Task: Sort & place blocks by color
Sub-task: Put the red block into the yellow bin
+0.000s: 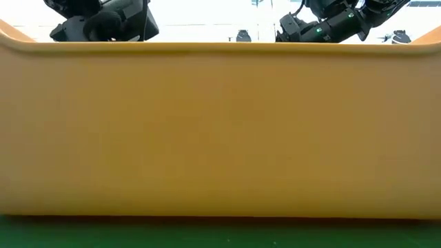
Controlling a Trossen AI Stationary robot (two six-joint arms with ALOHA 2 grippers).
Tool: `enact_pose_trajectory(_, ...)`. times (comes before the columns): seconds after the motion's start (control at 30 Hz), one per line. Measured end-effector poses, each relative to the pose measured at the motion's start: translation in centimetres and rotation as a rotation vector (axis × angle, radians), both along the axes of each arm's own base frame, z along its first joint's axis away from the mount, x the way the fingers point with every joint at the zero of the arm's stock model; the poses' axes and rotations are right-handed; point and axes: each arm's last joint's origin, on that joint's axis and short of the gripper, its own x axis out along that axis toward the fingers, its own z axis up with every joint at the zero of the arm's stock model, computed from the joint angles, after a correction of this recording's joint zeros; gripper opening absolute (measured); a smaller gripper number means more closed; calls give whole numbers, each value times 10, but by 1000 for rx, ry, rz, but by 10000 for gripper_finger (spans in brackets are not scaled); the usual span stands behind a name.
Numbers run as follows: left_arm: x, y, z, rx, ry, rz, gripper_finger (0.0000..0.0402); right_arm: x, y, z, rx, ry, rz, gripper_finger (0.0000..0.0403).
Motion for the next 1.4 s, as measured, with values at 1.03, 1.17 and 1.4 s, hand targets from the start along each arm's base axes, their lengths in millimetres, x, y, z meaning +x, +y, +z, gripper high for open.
enact_pose_trajectory(1.03,8,1,-22,-71,79,179,154,-1,0,-1,4,13,0,270)
enact_pose_trajectory(1.17,7,1,-19,-101,82,227,91,-1,0,-1,4,12,0,270)
enact_pose_trajectory(1.4,15,0,15,-182,-28,327,87,0,0,-1,5,12,2,270)
